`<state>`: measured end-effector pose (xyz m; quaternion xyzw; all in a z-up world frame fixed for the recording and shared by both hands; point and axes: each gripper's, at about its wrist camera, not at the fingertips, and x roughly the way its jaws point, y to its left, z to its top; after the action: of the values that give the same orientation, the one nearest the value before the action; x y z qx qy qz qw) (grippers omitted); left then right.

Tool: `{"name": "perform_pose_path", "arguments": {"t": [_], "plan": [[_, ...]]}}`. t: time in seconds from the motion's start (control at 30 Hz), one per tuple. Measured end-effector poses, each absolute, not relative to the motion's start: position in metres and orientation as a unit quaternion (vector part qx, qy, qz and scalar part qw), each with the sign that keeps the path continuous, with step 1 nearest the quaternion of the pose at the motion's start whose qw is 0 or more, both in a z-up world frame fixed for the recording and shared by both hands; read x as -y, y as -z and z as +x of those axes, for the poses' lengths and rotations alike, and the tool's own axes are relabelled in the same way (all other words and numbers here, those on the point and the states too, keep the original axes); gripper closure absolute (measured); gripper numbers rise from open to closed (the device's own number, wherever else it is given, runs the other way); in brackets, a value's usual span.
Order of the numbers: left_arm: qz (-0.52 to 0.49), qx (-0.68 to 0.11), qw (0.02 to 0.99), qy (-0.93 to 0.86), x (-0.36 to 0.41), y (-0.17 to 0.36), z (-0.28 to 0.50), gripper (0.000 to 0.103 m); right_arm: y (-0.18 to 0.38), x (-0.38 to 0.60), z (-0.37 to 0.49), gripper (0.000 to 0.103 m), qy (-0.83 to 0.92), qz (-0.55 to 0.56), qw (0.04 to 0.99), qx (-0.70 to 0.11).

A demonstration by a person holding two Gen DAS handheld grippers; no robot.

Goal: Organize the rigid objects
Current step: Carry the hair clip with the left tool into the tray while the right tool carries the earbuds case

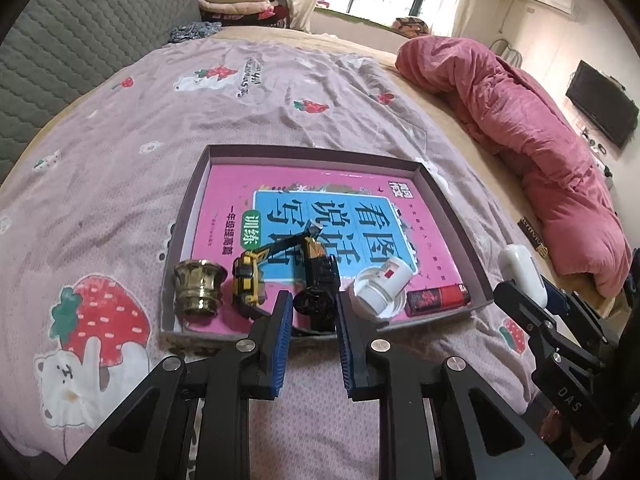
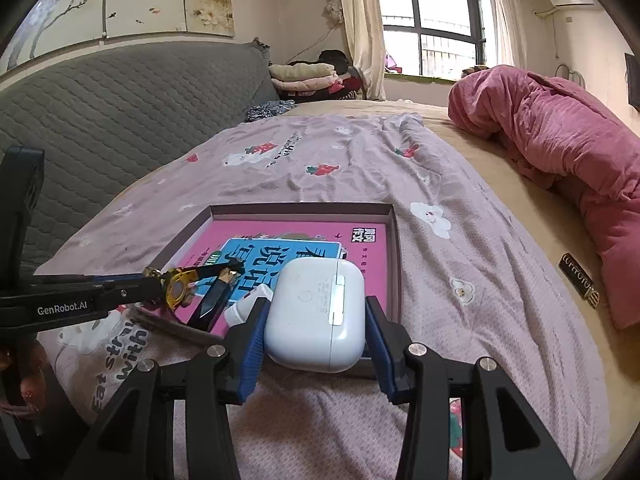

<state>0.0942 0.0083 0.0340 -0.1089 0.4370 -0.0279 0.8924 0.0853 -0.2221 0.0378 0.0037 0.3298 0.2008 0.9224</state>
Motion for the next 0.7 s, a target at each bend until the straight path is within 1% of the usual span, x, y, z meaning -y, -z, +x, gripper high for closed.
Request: {"name": "perform_pose_path", "arguments": {"t": [0.3,0.7], "plan": [[-0.096,-0.456,0.885,0.021,-0.003,-0.012,0.123,0.082,-0.035,0.221,0.100,0.057,-0.201,0.010,0.920,-0.336],[-0.092,-0.456,0.885,0.002,-0.008,-0.004,0.130,0.082,-0.022,0.217,0.110,0.057,-0.198,0.003,0.914,-0.355]]}}
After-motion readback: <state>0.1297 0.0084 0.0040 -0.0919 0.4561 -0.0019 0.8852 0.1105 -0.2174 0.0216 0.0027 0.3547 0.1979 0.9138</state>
